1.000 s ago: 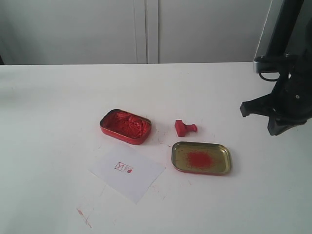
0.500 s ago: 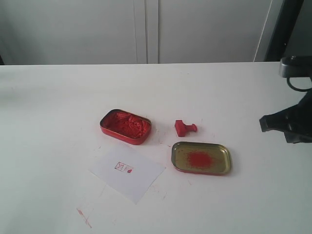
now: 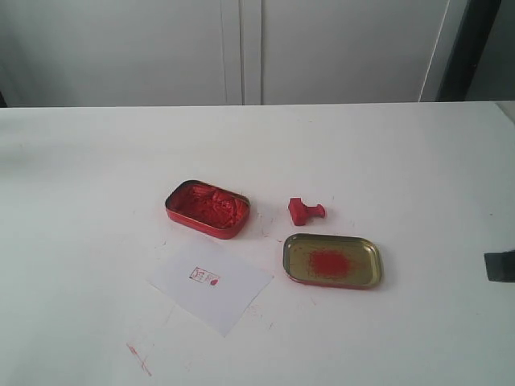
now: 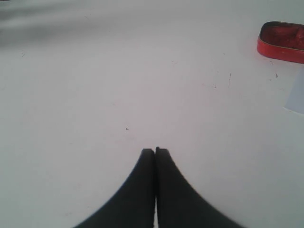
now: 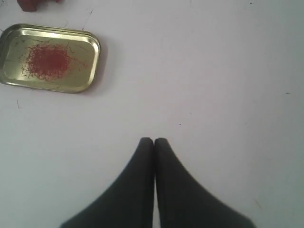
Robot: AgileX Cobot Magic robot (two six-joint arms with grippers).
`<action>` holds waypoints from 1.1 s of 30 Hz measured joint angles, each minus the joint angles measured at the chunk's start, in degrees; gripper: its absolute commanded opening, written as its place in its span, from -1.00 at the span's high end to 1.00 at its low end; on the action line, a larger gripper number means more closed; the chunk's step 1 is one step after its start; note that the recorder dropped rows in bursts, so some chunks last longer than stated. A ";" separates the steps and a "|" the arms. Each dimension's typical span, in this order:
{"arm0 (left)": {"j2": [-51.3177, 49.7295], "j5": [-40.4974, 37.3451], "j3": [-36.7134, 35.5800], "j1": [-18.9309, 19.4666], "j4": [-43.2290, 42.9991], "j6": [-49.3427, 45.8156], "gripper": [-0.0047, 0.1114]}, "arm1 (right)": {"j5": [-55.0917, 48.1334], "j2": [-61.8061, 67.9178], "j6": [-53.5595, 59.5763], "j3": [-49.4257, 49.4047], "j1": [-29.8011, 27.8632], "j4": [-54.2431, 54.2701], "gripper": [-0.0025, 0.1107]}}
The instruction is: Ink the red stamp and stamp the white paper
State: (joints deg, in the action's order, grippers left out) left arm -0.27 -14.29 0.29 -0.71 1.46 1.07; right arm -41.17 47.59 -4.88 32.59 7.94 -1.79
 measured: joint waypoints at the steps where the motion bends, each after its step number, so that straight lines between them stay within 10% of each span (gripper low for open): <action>1: 0.00 0.00 0.00 0.00 0.00 0.00 0.92 | 0.39 -3.70 0.00 -1.47 0.00 0.00 0.96; 10: 0.00 0.00 0.00 0.00 0.00 0.00 0.92 | 4.33 -26.70 0.00 -5.66 0.00 0.00 0.96; 33: 0.00 0.00 0.00 0.00 0.00 0.00 0.92 | 6.03 -28.53 -0.09 -5.75 0.00 0.00 0.96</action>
State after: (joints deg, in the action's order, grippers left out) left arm -0.27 -14.29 0.29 -0.71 1.46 1.07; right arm -35.14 19.06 -4.98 26.83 7.94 -1.79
